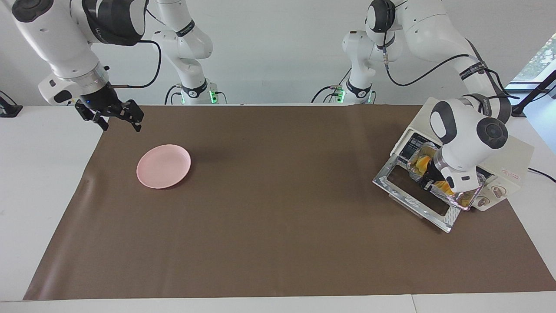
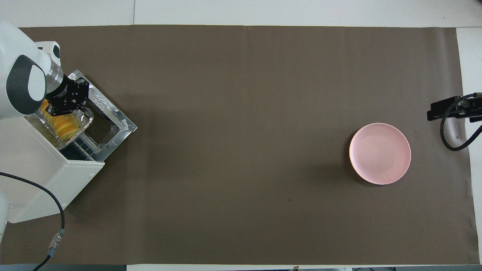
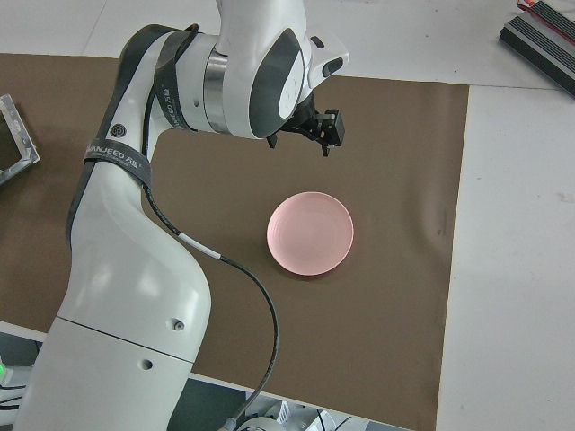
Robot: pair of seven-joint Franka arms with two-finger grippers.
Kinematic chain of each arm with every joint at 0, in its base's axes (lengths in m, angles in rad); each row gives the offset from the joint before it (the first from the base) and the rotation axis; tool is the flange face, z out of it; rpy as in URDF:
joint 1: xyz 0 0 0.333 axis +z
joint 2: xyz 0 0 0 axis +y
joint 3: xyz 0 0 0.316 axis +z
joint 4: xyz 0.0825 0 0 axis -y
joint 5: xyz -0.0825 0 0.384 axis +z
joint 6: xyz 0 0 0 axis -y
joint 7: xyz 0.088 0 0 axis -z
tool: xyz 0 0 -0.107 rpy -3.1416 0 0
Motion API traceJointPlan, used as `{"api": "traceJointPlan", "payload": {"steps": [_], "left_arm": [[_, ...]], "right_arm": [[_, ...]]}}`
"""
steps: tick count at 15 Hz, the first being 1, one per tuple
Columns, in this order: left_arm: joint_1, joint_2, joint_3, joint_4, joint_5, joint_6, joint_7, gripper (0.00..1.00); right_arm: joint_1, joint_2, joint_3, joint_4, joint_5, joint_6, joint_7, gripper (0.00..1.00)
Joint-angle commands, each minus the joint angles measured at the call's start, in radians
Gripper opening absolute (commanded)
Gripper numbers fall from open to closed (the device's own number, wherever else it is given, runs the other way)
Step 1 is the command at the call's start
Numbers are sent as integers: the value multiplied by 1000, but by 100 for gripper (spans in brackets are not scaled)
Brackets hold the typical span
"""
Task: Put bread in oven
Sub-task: 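Lower the foil tray onto the oven rack with the left gripper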
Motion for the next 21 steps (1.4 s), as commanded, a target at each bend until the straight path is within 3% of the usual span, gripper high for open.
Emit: {"api": "traceJointPlan", "payload": {"steps": [1, 10, 21], "left_arm": [[3, -43, -2, -54, 18, 27, 18, 0], [-23, -64, -5, -109, 16, 106, -124, 0], [-18, -70, 18, -113, 19, 90, -118, 0]], "right_arm": [[-6, -25, 9, -27, -21, 10, 10, 100], [-6, -25, 9, -27, -21, 8, 10, 100], [-6, -25, 9, -27, -21, 10, 10, 100]]}}
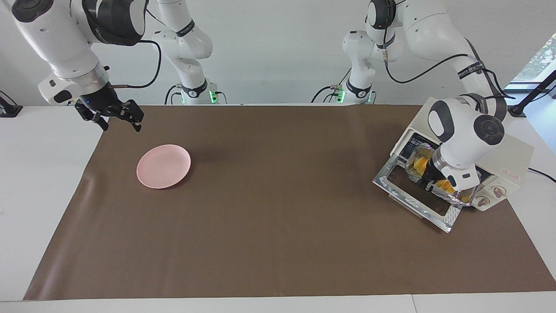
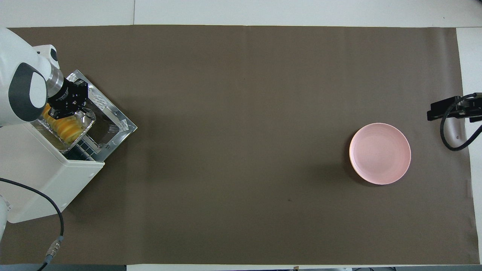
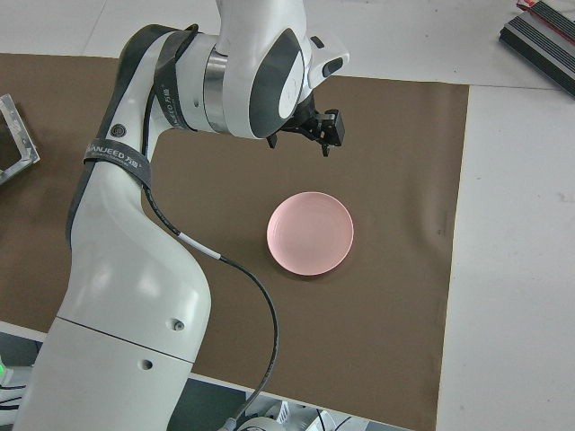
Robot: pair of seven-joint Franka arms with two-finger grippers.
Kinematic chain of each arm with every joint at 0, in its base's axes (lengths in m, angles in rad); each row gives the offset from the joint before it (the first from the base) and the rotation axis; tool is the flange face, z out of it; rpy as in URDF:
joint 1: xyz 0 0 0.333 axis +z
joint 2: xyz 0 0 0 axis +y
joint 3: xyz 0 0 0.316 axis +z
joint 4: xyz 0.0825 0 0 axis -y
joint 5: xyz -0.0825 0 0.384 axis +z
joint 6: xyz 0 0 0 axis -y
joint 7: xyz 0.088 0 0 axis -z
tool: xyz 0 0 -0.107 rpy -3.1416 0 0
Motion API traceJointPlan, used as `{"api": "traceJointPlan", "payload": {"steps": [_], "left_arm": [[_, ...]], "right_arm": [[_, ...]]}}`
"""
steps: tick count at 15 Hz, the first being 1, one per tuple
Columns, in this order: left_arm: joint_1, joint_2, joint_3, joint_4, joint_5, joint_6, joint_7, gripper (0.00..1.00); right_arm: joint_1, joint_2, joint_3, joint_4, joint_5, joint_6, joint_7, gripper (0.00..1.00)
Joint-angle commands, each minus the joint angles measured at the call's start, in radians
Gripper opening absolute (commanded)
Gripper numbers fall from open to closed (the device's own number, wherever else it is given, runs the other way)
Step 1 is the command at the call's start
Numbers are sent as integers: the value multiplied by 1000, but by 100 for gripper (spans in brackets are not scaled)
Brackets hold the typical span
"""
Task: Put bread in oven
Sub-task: 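Lower the foil tray onto the oven rack with the left gripper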
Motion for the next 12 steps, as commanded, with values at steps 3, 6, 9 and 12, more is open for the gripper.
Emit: {"api": "traceJointPlan", "payload": {"steps": [3, 6, 9, 12], "left_arm": [[-7, -46, 6, -52, 19, -2, -28, 0], [-10, -46, 13, -52, 25, -16, -31, 0], [-12, -57, 11, -48, 87, -29, -78, 0], [-13, -62, 9, -49, 87, -33, -94, 0]], "right_arm": [[-6, -25, 9, -27, -21, 10, 10, 100], [-6, -25, 9, -27, -21, 8, 10, 100], [-6, -25, 9, -27, -21, 10, 10, 100], [-6, -25, 9, -27, -21, 10, 10, 100]]}}
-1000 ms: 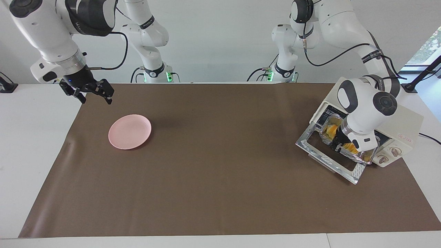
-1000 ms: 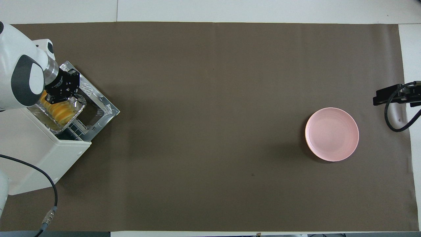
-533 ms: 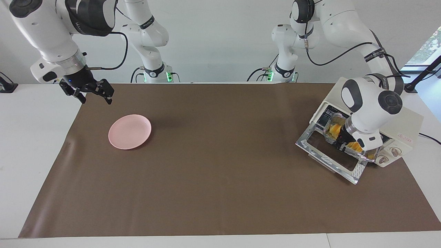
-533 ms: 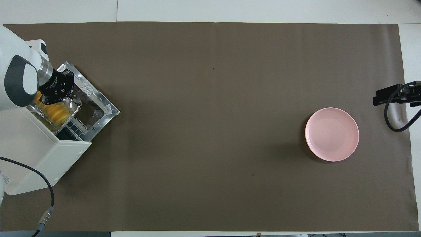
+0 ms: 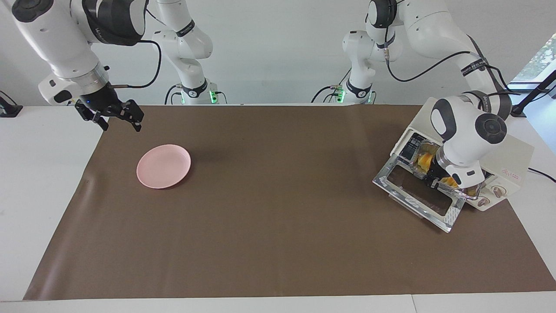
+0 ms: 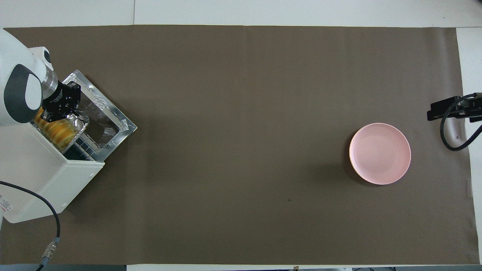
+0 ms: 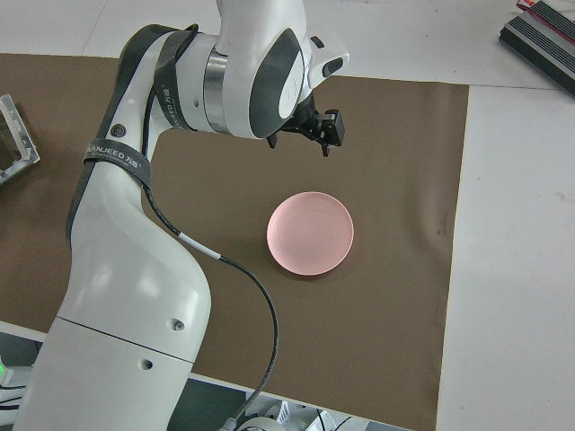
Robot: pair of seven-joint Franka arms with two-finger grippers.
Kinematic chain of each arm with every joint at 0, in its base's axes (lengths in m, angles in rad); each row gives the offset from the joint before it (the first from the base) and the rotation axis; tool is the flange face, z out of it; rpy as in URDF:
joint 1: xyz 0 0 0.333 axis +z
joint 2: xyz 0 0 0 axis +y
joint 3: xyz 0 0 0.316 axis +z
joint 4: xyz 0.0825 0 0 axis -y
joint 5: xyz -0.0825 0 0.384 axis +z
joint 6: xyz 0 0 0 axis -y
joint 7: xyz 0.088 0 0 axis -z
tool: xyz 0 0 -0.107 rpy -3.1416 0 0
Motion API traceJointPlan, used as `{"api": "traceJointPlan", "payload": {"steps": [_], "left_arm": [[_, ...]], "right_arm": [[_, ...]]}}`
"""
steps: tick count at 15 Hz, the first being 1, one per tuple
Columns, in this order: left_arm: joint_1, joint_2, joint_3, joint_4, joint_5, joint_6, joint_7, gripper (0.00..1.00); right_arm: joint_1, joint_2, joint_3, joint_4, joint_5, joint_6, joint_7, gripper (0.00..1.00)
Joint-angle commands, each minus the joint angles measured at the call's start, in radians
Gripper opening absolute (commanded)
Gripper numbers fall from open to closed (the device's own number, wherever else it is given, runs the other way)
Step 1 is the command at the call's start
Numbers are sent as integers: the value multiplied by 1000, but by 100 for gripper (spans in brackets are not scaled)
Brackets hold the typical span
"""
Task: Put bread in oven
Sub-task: 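Lower the foil tray onto the oven rack with the left gripper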
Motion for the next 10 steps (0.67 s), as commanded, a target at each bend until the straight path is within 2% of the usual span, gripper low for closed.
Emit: {"api": "traceJointPlan", "payload": {"steps": [1, 10], "left_arm": [[-13, -44, 4, -43, 28, -7, -34, 0], [-2, -44, 3, -46, 30, -17, -2, 0]], "right_arm": [[-6, -25, 9, -27, -21, 10, 10, 100], [-6, -25, 9, -27, -21, 8, 10, 100]]}}
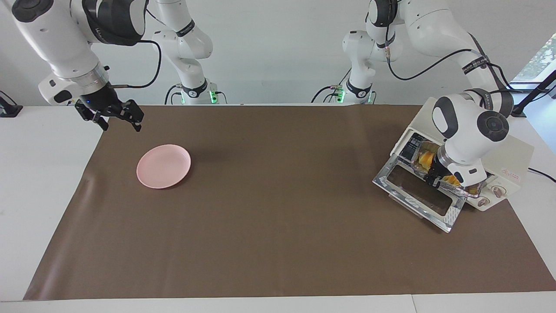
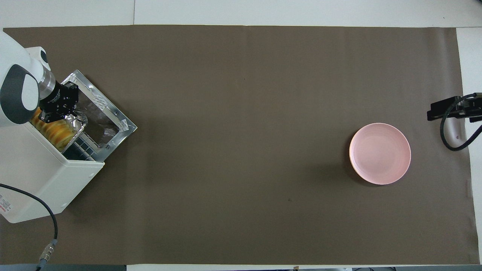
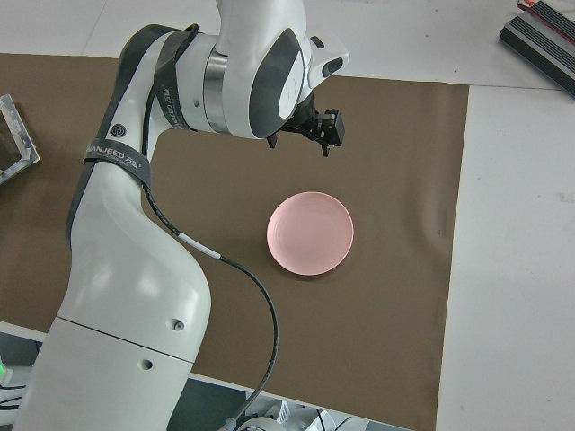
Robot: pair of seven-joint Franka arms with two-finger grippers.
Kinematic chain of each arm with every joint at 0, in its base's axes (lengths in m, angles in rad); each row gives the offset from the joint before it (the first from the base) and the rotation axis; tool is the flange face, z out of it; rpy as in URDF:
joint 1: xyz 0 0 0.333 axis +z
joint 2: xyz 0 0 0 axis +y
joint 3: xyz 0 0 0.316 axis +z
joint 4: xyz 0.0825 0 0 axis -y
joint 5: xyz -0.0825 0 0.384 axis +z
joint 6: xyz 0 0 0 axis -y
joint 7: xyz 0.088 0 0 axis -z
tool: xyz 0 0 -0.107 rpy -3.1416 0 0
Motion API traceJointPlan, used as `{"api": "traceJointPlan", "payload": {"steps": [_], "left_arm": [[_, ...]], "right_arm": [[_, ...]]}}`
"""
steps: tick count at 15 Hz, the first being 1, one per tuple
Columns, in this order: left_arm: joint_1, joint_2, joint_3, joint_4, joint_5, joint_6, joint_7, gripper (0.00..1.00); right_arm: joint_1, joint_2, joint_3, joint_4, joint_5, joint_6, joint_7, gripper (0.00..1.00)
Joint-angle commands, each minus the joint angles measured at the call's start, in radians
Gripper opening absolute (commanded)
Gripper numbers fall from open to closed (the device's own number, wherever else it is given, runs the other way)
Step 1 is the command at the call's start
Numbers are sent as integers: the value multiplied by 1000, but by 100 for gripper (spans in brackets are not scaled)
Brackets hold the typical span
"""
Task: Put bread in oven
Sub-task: 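Lower the foil tray onto the oven rack with the left gripper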
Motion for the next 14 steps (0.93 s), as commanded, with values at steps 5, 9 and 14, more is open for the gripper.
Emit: {"api": "traceJointPlan", "payload": {"steps": [5, 9, 14], "left_arm": [[-4, -44, 2, -46, 25, -23, 14, 0], [-4, -55, 2, -73, 25, -20, 53, 0], [-2, -61, 2, -90, 25, -11, 73, 0]], "right_arm": [[-6, -25, 9, -27, -21, 10, 10, 100], [-6, -25, 9, -27, -21, 8, 10, 100], [-6, -25, 9, -27, -21, 10, 10, 100]]}}
